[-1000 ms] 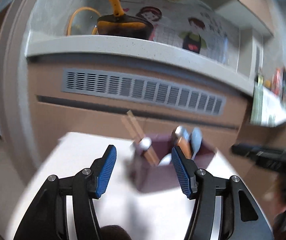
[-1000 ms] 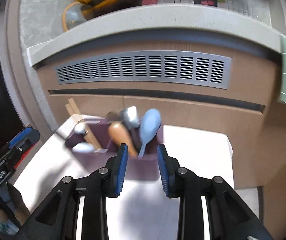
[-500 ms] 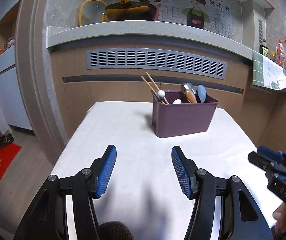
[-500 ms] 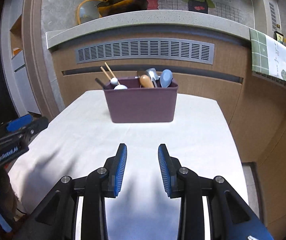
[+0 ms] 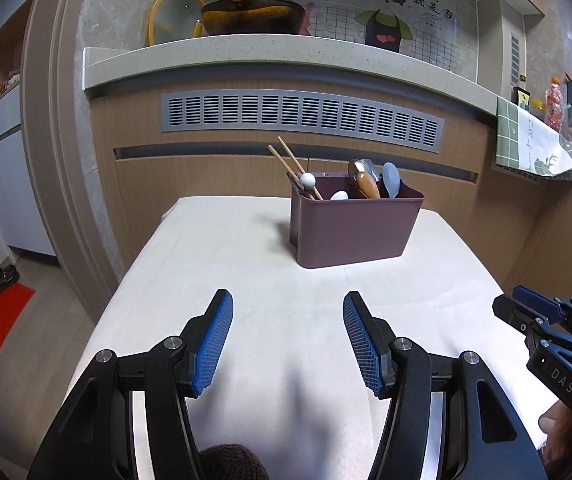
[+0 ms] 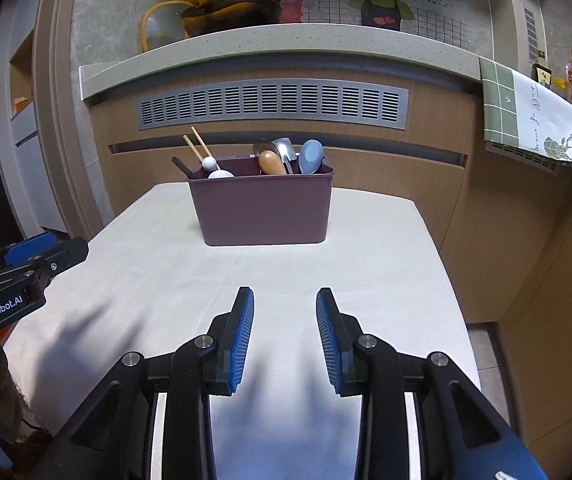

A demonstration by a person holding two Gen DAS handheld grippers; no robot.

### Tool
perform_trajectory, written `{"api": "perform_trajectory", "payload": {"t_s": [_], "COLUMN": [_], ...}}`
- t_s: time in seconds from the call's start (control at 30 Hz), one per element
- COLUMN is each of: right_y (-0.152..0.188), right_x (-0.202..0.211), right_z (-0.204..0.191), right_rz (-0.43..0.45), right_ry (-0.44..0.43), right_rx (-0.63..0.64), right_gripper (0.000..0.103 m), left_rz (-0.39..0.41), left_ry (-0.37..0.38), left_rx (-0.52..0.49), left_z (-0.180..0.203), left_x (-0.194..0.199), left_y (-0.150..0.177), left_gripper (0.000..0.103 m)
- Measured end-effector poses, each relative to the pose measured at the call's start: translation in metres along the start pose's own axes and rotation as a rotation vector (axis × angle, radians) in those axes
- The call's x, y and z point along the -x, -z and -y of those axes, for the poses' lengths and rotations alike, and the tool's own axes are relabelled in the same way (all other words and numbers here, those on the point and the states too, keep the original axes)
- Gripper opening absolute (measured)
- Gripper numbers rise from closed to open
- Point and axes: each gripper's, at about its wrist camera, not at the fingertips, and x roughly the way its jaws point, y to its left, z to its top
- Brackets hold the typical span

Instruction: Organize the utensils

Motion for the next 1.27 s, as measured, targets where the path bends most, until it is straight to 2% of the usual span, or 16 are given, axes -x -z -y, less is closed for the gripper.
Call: {"api": "perform_trajectory", "payload": {"t_s": [1.1,1.27], "right_y": [0.000,-0.003], "right_x": [-0.004,-0.004], "right_z": [0.007,0.005], "right_rz": [-0.020,-0.013], "right_ry": [0.016,0.027], "right_rx": [-0.018,-0.006], "right_gripper": [0.030,0.030], "left_rz": [-0.045,-0.062], "left_ry": [0.011,0.023], "left_rx": [0.006,0.046], "left_z": [0.004,-0.004], "left_x": [-0.010,-0.015], "left_y": [0.005,0.008], "left_gripper": [0.058,0.058]}}
